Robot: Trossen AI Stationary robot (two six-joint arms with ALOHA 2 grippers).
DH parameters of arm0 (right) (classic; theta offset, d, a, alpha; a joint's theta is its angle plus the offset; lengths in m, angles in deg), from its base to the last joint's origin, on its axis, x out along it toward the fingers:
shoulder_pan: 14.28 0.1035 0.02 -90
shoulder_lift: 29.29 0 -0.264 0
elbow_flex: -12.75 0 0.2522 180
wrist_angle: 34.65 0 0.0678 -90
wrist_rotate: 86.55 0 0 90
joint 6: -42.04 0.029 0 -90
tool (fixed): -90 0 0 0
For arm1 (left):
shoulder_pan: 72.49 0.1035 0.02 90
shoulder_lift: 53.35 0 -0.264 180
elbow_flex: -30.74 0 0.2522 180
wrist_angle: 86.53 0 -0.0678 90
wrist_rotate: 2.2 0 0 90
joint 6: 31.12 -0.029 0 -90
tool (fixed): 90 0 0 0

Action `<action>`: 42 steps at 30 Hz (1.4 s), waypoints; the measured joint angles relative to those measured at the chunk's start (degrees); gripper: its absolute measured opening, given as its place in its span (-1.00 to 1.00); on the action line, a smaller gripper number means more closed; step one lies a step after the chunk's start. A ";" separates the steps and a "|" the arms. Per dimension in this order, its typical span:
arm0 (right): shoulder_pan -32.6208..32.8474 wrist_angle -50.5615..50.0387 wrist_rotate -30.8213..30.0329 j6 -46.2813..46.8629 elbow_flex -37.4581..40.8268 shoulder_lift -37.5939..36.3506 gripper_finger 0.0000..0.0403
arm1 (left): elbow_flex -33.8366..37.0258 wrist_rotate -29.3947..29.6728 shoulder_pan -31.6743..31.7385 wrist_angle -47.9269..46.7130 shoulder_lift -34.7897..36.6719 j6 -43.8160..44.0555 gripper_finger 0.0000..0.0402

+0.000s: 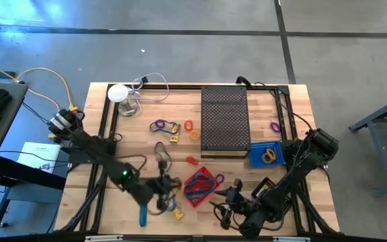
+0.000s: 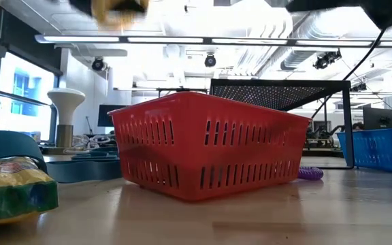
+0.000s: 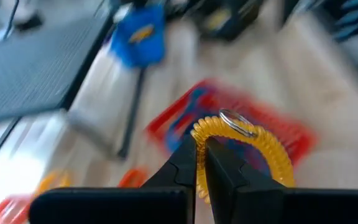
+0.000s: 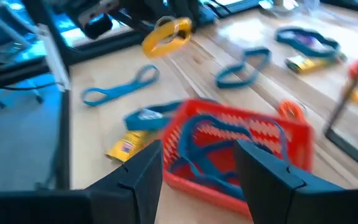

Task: Pick & Place Office Desk Supplies
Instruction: Put the yellow spring keychain into the blue basket

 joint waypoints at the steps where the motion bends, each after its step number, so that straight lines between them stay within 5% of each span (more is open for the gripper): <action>1: -0.13 2.21 0.03 -2.69 0.00 0.00 -0.09 | 0.00 0.06 -0.92 3.09 -0.51 -1.49 -0.96; 6: -1.55 11.89 0.18 -11.29 0.00 0.00 -0.09 | 0.00 2.19 -2.97 16.78 -4.67 -7.72 -0.96; 12: -4.19 14.63 5.53 -12.58 0.00 0.53 -0.09 | 0.00 17.34 -3.02 32.24 -9.55 -10.83 -0.96; 16: -5.07 16.57 4.35 -14.31 0.05 2.29 -0.09 | -0.02 18.99 -2.37 37.34 -11.42 -11.26 -0.96; 25: -8.56 30.93 4.58 -31.21 0.09 5.05 -0.09 | -0.02 19.26 -0.36 38.05 -12.15 -5.47 -0.95; 36: -12.13 34.98 7.39 -34.76 0.04 5.07 -0.10 | -0.03 19.47 -0.73 38.02 -12.15 -6.23 -0.95; 42: -12.82 35.39 8.86 -34.30 0.04 5.07 -0.38 | -0.07 19.45 -0.73 37.80 -12.15 -6.61 -0.95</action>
